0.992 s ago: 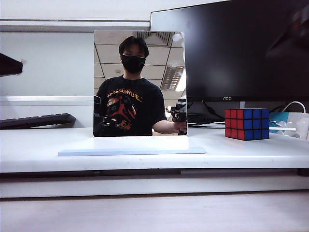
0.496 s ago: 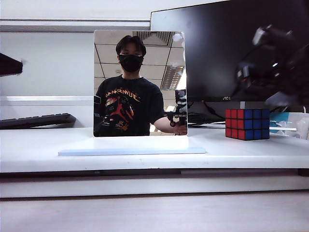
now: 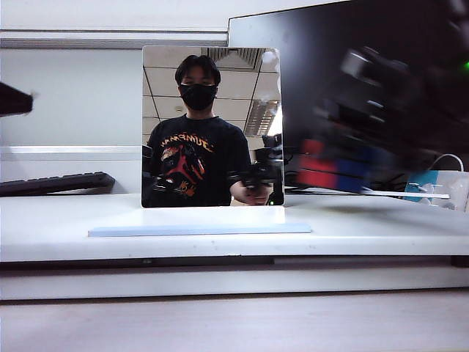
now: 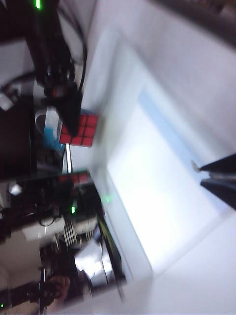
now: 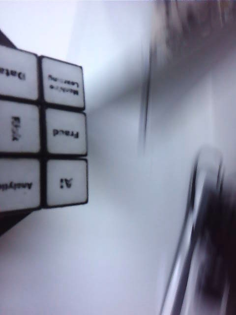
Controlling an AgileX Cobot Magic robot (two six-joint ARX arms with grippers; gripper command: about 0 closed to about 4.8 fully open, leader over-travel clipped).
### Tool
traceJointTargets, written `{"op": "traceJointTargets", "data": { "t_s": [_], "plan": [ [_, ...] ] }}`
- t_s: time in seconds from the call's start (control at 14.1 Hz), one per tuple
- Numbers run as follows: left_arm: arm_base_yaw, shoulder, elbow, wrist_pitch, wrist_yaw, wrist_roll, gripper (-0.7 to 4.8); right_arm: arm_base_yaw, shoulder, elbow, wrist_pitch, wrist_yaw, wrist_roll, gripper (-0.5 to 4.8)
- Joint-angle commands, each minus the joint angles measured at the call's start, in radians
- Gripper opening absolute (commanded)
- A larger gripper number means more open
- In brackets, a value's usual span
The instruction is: Move the the Rubik's Cube near the mirror.
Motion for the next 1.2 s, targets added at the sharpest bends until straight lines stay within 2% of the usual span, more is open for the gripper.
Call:
{"op": "traceJointTargets", "data": {
  "t_s": [0.07,0.14,0.28,0.35,0.5,0.57,0.78,0.85,1.2],
  "plan": [
    [0.099,0.0,0.001,0.006,0.001,0.004,0.22,0.217,0.004,0.007,0.034,0.086,0.006,0.3],
    [0.167,0.0,0.002,0.006,0.003,0.004,0.22,0.35,0.024,0.022,0.035,0.286,0.004,0.31],
    [0.241,0.0,0.002,0.006,0.003,0.004,0.22,0.401,0.073,0.056,0.041,0.333,0.004,0.32],
    [0.348,0.0,0.002,0.005,0.003,0.004,0.22,0.415,0.16,0.114,0.062,0.344,0.008,0.45],
    [0.408,0.0,0.001,0.006,0.0,0.004,0.22,0.417,0.216,0.165,0.058,0.349,0.011,0.45],
    [0.467,0.0,0.002,0.006,0.0,0.004,0.22,0.432,0.248,0.206,0.04,0.397,0.034,0.45],
    [0.499,0.0,0.002,0.006,0.001,0.004,0.22,0.557,0.249,0.245,-0.05,0.757,0.052,0.39],
    [0.499,0.0,0.002,0.006,0.001,0.004,0.22,0.581,0.249,0.245,-0.051,0.838,0.079,0.07],
    [0.509,0.0,0.002,0.006,0.002,0.004,0.22,0.584,0.266,0.245,-0.057,0.829,0.213,-0.05]
  ]
}}
